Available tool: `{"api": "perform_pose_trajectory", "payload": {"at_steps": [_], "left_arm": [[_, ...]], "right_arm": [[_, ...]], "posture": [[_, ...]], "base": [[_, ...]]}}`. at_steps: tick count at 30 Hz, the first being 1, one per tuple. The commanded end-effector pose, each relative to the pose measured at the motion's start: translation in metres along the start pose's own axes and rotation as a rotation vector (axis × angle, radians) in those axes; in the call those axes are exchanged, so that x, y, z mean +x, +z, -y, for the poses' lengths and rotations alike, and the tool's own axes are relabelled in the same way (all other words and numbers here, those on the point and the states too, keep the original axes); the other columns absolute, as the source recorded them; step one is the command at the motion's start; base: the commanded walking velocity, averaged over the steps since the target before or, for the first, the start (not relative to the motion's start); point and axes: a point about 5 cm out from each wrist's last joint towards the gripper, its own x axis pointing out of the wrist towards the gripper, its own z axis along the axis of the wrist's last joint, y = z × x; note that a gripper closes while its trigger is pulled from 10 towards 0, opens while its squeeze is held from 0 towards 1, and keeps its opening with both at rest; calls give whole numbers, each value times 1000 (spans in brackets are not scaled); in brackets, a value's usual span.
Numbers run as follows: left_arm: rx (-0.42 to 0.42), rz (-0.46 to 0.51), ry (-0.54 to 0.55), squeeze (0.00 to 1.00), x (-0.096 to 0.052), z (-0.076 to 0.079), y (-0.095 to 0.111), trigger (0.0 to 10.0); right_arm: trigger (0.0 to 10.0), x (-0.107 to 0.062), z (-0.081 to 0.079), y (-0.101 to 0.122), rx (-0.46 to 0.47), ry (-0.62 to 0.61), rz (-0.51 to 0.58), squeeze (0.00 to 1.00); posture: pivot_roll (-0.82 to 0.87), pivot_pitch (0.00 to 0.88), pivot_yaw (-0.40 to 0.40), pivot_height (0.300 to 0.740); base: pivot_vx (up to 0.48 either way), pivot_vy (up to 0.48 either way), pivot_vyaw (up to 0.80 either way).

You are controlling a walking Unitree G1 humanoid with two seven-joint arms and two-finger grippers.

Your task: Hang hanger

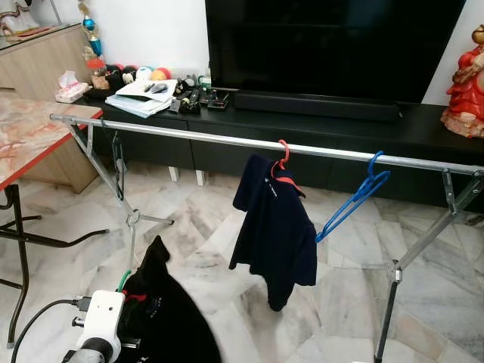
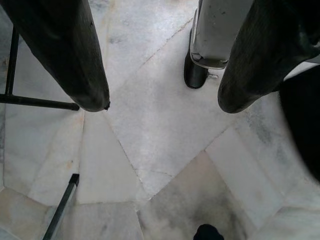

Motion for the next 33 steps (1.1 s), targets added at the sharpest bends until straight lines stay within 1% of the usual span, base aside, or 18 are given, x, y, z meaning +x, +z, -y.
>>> {"api": "perform_pose_trajectory", "payload": {"at_steps": [1,4,14,17,20,21,22,25,26,27,28,30,33], "left_arm": [[-14,26,-7,0,1,1,6,10000],[-16,33,-25,0,2,4,8,10000],[-21,30,-14,0,2,-1,7,10000],[-22,33,-18,0,2,-1,8,10000],[-23,35,-24,0,3,1,9,10000],[-23,36,-25,0,3,2,9,10000],[-23,36,-27,0,4,2,9,10000],[-24,37,-29,0,4,2,10,10000],[-24,37,-31,0,4,2,10,10000],[-24,37,-31,0,4,2,10,10000],[-24,37,-31,0,4,2,10,10000],[-24,37,-33,0,4,2,10,10000],[-22,35,-38,0,4,3,9,10000]], "right_arm": [[10000,0,0,-3,-3,4,-6,0],[10000,0,-2,-1,-1,5,-5,0],[10000,0,-24,-2,-21,33,-20,0],[10000,0,-27,-2,-23,36,-19,0],[10000,0,-26,-3,-19,34,-20,0],[10000,0,-24,-3,-18,32,-20,0],[10000,-1,-17,-5,-16,24,-21,0],[10000,-1,-4,-8,-13,11,-22,0],[10000,-2,6,-9,-10,2,-23,0],[10000,-3,12,-10,-8,-3,-24,0],[10000,-3,12,-10,-8,-3,-24,0],[10000,-4,24,-11,-6,-13,-25,0],[10000,-4,28,-11,-7,-14,-26,0]], "posture": [[74,51,26,740],[73,51,27,740],[74,51,30,740],[74,50,31,740],[72,47,33,740],[72,47,33,740],[73,46,33,740],[73,46,33,740],[74,42,33,740],[74,42,33,740],[74,42,33,740],[74,39,32,740],[75,37,32,740]], "base": [[0,0,0],[273,0,0],[320,0,0],[355,0,0],[355,0,0],[356,0,0],[356,0,0],[356,0,0],[364,0,0],[360,0,0],[360,0,0],[362,0,0],[361,0,0]]}}
